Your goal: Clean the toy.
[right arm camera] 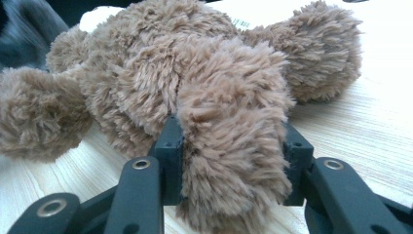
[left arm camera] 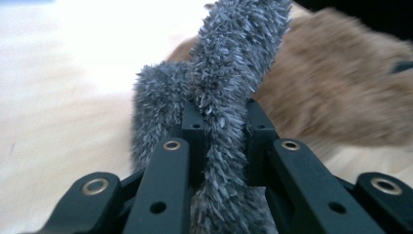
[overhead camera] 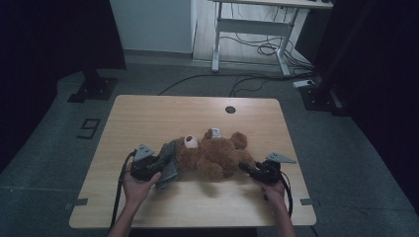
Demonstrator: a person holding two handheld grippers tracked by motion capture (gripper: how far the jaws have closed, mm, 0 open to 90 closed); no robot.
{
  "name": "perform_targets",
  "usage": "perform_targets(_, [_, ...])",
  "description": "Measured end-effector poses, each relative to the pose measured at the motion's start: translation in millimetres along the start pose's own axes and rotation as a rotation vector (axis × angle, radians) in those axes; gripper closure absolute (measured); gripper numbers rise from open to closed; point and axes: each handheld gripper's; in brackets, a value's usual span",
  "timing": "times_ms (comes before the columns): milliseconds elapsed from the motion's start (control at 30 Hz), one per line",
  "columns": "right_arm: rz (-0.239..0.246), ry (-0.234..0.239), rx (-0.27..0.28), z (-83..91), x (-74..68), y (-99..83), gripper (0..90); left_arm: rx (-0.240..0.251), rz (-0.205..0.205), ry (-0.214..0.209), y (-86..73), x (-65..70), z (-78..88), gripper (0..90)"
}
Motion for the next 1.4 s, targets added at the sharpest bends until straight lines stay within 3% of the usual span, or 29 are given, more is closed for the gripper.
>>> perform_targets(100, [0.003,-0.003,0.0,0.2,-0.6,0.2,56.7,0.013,-0.044,-0.052,22.6,21.4,-11.0,75.9])
perform_targets(133, [0.003,-0.003,0.0,0.2,-0.6,0.2,56.7,0.013,-0.044,-0.052,22.6,21.4,-11.0,76.0])
perform_targets(200, [0.003,-0.006,0.004,0.6,-1.3,0.2,56.7,0.003,-0.095,-0.097,44.1,46.8,-31.9,76.0])
perform_targets(333, [0.002,-0.004,0.004,0.9,-1.3,0.3,56.7,-0.045,-0.139,-0.145,65.3,74.9,-69.0,75.9])
perform_targets(500, [0.006,-0.005,0.006,1.2,-1.2,-0.1,56.7,-0.102,-0.123,-0.184,74.7,96.2,-111.3,75.9])
perform_targets(600, [0.006,-0.008,0.004,1.7,-1.3,-0.2,56.7,-0.157,-0.164,-0.17,68.8,106.8,-130.0,75.9])
perform_targets(767, [0.008,-0.007,0.0,3.3,-1.7,-1.4,56.6,-0.159,-0.163,-0.168,64.9,98.8,-125.4,76.2])
perform_targets(833, [0.01,-0.009,-0.002,3.5,-2.4,-1.3,56.6,-0.164,-0.19,-0.13,65.7,94.3,-118.3,76.3])
perform_targets(900, [0.006,-0.005,-0.002,3.6,-2.0,-2.0,56.7,-0.164,-0.19,-0.101,67.3,87.3,-110.1,76.3])
perform_targets(1067, [0.01,-0.007,-0.005,4.5,-1.3,-2.6,56.6,-0.153,-0.182,-0.033,62.4,60.8,-83.5,76.3])
perform_targets(1233, [0.007,-0.003,-0.003,4.3,-1.3,-2.8,56.6,-0.113,-0.147,-0.004,51.1,33.5,-52.2,76.4])
perform_targets(1267, [0.007,-0.003,-0.003,4.2,-1.3,-2.8,56.6,-0.113,-0.147,-0.004,51.1,33.5,-52.2,76.4])
perform_targets(1333, [0.009,-0.002,-0.004,4.4,-1.1,-2.9,56.6,-0.118,-0.138,0.039,45.8,16.8,-37.6,76.4])
perform_targets(1400, [0.007,-0.002,-0.004,4.4,-1.2,-3.1,56.6,-0.132,-0.111,0.049,39.9,4.4,-34.3,76.4])
Point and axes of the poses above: each handheld gripper's, and its own axes: z roughly backward along the jaws, y roughly out of its top, x roughly to its right, and after that the axes turned 5 degrees about -y, right-handed
